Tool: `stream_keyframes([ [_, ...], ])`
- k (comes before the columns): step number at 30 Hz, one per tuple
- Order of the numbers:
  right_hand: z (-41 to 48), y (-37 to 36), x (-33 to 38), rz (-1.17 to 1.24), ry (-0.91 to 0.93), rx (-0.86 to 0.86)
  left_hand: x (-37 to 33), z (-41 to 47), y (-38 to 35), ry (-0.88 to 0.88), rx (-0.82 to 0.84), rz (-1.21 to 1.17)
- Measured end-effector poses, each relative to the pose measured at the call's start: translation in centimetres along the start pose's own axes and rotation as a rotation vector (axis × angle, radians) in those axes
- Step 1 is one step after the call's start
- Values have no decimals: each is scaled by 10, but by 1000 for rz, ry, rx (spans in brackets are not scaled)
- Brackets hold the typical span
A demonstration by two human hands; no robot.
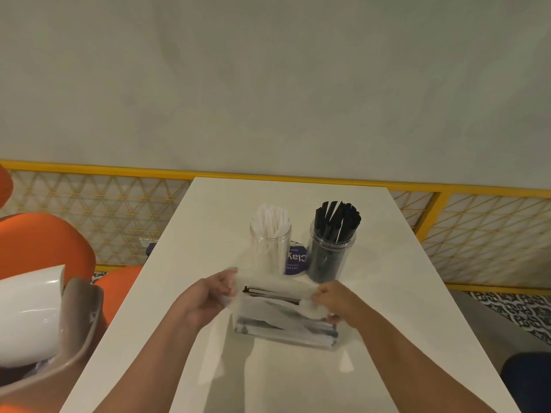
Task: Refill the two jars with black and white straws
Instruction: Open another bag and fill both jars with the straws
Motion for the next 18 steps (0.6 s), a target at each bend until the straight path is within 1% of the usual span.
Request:
stream_keyframes([
  [2, -1, 0, -17, 668, -196, 57, 14, 1, 14, 48, -60, -82],
  [3, -2, -2, -20, 940, -250, 93, 19, 1, 16, 63, -76, -129],
  [4, -1, -2, -23, 1116, -278, 112, 23, -1, 17, 73, -86, -167],
  [5, -2, -2, -22, 1226, -287, 122, 26, -3, 17, 81, -94, -206],
  [7, -1, 0, -17, 1369, -273, 94, 33, -3, 19, 107, -110, -257],
  [9, 3, 3, -15, 1569, -236, 21, 40, 0, 22, 143, -96, -204],
  [10, 5, 4, -15, 1627, -227, -9, 43, 1, 23, 162, -78, -138],
  [11, 5, 5, -15, 1601, -214, -17, 46, 3, 24, 179, -53, -55],
  [13, 5, 5, -21, 1378, -199, 9, 45, 3, 26, 187, -9, 179],
  [15, 8, 3, -28, 1183, -198, 62, 44, 4, 25, 178, 84, 515],
  [16, 7, 4, -30, 1094, -196, 61, 44, 4, 23, 158, 121, 677],
  [17, 5, 5, -29, 998, -178, 74, 44, 6, 23, 134, 127, 801],
  [18, 3, 7, -26, 870, -142, 109, 41, 8, 26, 108, 85, 860],
])
Point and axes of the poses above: each hand's wrist, its own z-axis towards the middle knuckle, its own y-axis out of the back of the hand, x = y × z, the point moved 9 cm from there along z, towards the middle knuckle, and after that the axes turned 12 degrees about z, right-handed, at the moved point
